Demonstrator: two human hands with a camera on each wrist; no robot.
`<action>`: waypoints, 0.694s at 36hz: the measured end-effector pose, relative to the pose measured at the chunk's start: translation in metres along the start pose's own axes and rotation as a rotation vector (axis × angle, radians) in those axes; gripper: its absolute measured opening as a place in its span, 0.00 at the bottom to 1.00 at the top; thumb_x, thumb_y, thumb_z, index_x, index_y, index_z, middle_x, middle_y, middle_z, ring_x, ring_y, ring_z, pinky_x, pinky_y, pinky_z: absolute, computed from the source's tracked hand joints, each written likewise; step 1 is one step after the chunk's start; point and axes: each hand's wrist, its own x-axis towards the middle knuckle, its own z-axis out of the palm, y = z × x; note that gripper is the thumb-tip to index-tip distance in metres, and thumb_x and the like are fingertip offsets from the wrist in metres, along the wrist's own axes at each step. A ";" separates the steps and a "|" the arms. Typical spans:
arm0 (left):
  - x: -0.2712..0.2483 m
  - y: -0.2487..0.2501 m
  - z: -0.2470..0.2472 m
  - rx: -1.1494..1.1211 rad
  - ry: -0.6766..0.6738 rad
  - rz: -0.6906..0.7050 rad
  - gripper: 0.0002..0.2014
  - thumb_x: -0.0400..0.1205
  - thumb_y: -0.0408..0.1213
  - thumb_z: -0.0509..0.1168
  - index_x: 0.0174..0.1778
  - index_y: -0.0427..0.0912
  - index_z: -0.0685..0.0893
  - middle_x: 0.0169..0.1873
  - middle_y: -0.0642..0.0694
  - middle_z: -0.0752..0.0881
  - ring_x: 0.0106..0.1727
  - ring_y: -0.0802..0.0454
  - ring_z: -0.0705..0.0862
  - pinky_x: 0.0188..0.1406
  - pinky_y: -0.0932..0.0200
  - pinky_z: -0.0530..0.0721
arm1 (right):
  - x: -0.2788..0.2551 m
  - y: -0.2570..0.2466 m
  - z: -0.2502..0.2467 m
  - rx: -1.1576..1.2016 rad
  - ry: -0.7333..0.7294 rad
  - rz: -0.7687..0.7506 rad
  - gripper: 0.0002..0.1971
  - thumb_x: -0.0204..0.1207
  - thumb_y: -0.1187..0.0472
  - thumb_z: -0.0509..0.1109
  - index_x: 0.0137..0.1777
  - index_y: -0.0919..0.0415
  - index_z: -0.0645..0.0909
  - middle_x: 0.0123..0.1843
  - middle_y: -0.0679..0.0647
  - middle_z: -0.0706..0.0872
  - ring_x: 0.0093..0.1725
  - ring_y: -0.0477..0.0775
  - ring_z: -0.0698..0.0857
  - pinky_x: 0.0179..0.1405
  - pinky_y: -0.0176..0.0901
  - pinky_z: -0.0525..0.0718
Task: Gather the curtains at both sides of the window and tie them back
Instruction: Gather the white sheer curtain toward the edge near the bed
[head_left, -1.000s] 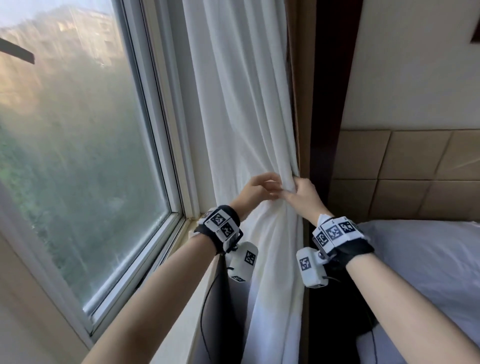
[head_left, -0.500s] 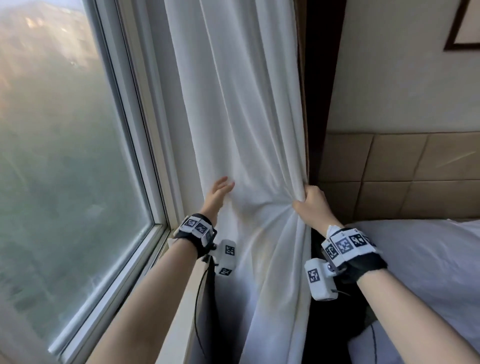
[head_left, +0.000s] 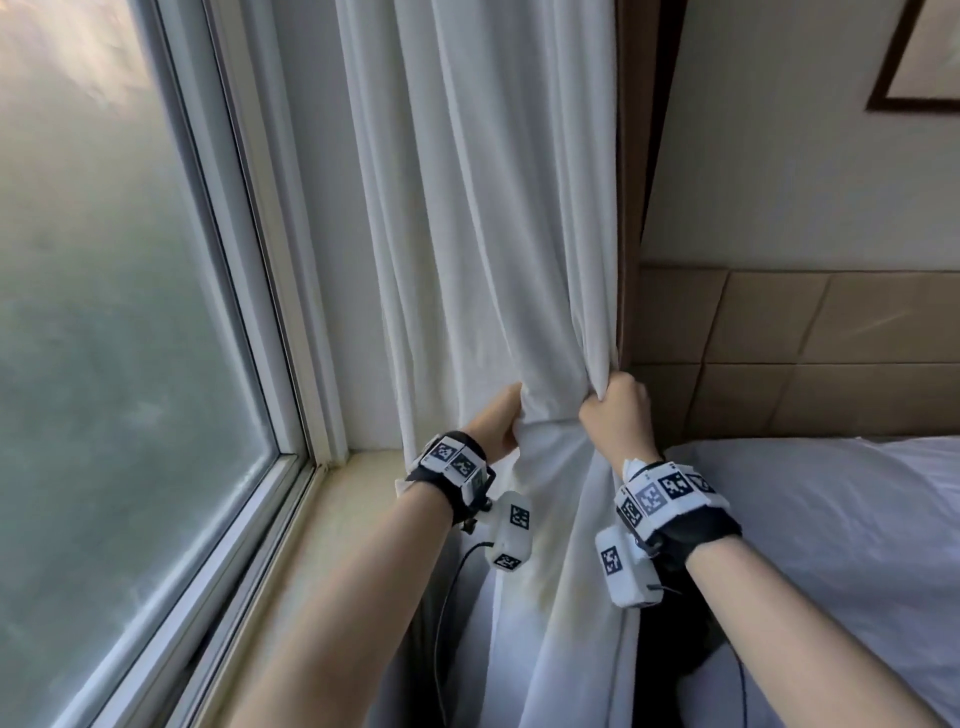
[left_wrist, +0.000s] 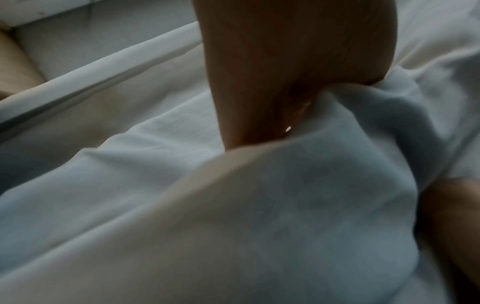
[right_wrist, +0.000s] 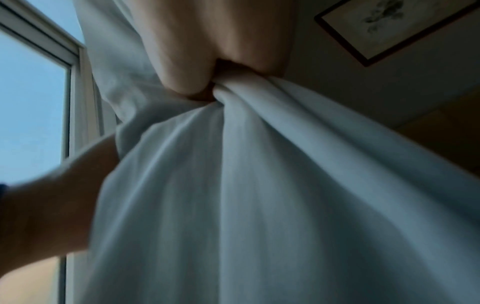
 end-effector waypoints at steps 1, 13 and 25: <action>0.001 -0.002 0.001 0.052 0.005 0.029 0.13 0.86 0.30 0.54 0.58 0.31 0.82 0.55 0.36 0.88 0.57 0.43 0.87 0.64 0.52 0.82 | 0.000 0.000 -0.001 -0.010 0.006 0.000 0.09 0.70 0.75 0.61 0.45 0.76 0.81 0.42 0.74 0.84 0.43 0.75 0.83 0.37 0.44 0.72; -0.014 0.001 -0.024 0.365 0.692 0.362 0.14 0.81 0.39 0.68 0.30 0.40 0.86 0.23 0.53 0.81 0.26 0.59 0.75 0.28 0.66 0.74 | -0.005 -0.005 -0.007 -0.133 0.001 -0.076 0.14 0.70 0.76 0.59 0.53 0.76 0.82 0.46 0.76 0.85 0.47 0.78 0.84 0.43 0.55 0.84; -0.079 -0.016 -0.021 0.756 0.849 0.543 0.11 0.87 0.35 0.53 0.39 0.44 0.61 0.30 0.48 0.71 0.29 0.51 0.68 0.29 0.55 0.66 | -0.029 -0.014 0.005 -0.312 -0.072 -0.141 0.17 0.77 0.72 0.58 0.65 0.68 0.74 0.51 0.71 0.84 0.50 0.75 0.85 0.46 0.61 0.84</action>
